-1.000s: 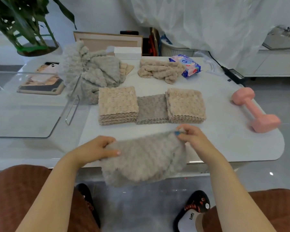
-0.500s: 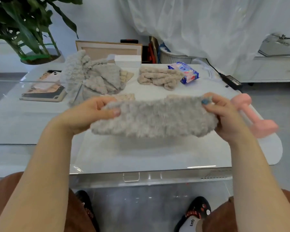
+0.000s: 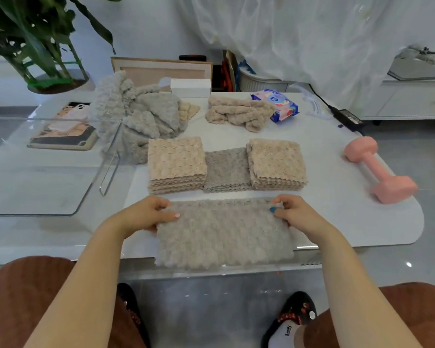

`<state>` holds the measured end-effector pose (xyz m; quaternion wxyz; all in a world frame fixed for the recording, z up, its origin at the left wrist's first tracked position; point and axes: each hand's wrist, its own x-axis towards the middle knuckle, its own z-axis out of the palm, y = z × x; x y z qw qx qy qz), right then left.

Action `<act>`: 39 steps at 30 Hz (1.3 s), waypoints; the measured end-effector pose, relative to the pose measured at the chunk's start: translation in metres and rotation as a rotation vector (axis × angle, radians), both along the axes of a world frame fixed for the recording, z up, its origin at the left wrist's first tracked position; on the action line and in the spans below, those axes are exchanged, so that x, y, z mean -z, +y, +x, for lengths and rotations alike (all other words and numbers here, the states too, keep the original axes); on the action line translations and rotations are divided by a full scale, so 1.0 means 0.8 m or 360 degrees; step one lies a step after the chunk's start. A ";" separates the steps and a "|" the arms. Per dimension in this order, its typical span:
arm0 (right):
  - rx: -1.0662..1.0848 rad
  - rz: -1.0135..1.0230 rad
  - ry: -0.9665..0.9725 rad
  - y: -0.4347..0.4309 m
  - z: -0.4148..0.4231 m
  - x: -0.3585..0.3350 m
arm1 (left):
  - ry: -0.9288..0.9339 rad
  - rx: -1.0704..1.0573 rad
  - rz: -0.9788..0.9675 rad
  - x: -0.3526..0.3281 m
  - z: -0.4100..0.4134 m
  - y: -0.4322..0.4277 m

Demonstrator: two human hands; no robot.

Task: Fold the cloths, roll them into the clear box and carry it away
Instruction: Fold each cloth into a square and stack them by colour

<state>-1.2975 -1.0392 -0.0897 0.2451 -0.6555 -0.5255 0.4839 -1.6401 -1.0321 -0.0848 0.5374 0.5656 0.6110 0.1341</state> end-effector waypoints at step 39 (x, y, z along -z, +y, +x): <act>0.0044 0.0457 -0.0301 0.019 -0.005 0.019 | 0.0326 -0.0605 0.0724 0.051 0.016 0.017</act>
